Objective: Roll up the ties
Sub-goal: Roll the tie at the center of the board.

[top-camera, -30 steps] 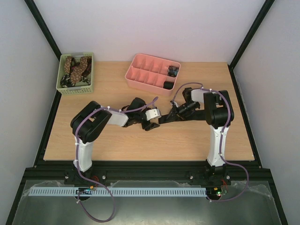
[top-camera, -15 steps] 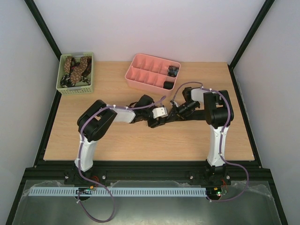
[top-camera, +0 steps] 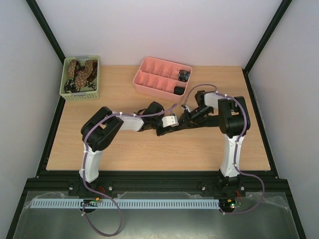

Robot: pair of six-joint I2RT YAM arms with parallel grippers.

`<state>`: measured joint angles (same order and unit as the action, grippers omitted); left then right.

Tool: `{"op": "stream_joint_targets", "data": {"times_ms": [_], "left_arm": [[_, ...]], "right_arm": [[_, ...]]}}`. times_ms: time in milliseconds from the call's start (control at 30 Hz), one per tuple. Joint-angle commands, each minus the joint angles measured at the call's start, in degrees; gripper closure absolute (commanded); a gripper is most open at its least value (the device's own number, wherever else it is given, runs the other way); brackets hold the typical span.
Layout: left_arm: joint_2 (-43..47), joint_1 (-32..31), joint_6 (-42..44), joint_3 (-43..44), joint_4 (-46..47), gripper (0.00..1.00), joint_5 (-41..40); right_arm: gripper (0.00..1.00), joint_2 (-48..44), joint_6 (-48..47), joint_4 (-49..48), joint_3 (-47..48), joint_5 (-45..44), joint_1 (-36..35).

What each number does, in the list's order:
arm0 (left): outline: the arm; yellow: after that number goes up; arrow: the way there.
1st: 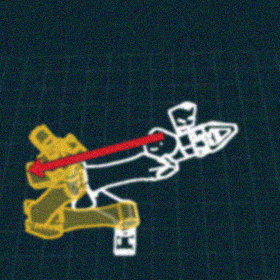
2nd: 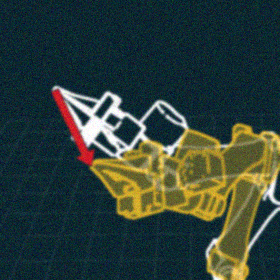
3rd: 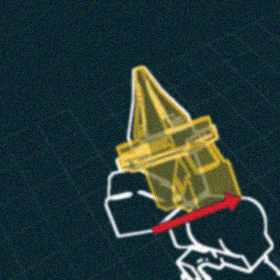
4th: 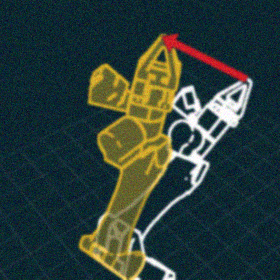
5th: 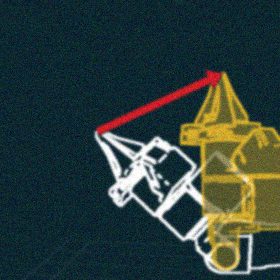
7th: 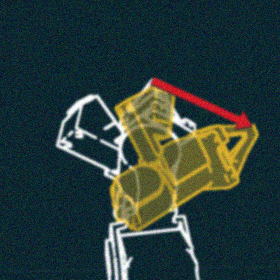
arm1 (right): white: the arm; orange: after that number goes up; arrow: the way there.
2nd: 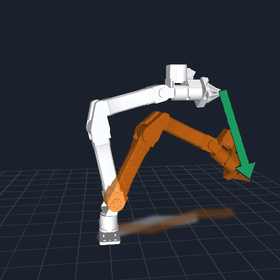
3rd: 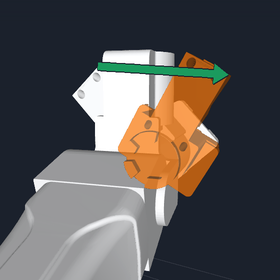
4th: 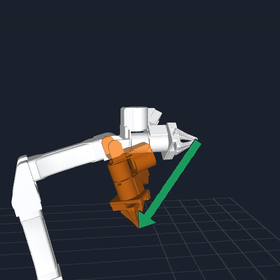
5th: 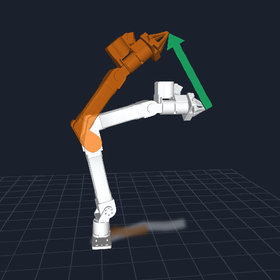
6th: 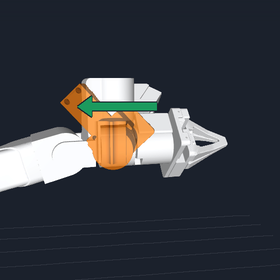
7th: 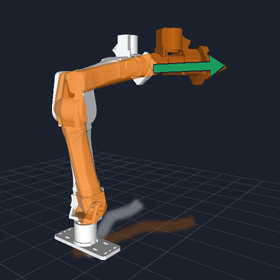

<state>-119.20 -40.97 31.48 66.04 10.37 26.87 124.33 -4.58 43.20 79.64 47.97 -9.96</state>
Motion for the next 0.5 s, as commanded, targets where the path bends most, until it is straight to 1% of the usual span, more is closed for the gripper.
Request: {"op": "stream_joint_targets", "data": {"times_ms": [0, 67, 233, 300, 400, 467], "left_arm": [[1.2, 0.0, 1.0, -6.1, -9.1, 0.78, 1.0], [2.5, -0.1, 3.5, -7.8, -10.1, 0.78, 2.3], [4.1, 0.5, 5.7, -8.7, -14.0, 0.79, 3.6], [4.8, 1.0, 5.3, -9.0, -14.7, 0.79, 3.5], [4.8, 1.8, 2.3, -7.9, -16.3, 0.78, 3.5], [4.1, 1.8, 1.2, -6.1, -18.5, 0.78, 3.3]], "right_arm": [[0.77, -7.4, -2.7, 0.0, -0.6, -0.5, 0.3], [0.76, -8.4, -2.8, -0.3, -0.9, -0.1, 0.3], [0.77, -6.4, -2.5, -1.9, -2.8, -5.3, 0.3], [0.78, -6.0, -2.3, -2.8, -4.4, -6.7, 0.3], [0.78, -5.6, -1.0, -5.2, -6.9, -8.4, 0.3], [0.78, -5.3, -0.3, -5.5, -7.2, -7.5, 0.3]]}}
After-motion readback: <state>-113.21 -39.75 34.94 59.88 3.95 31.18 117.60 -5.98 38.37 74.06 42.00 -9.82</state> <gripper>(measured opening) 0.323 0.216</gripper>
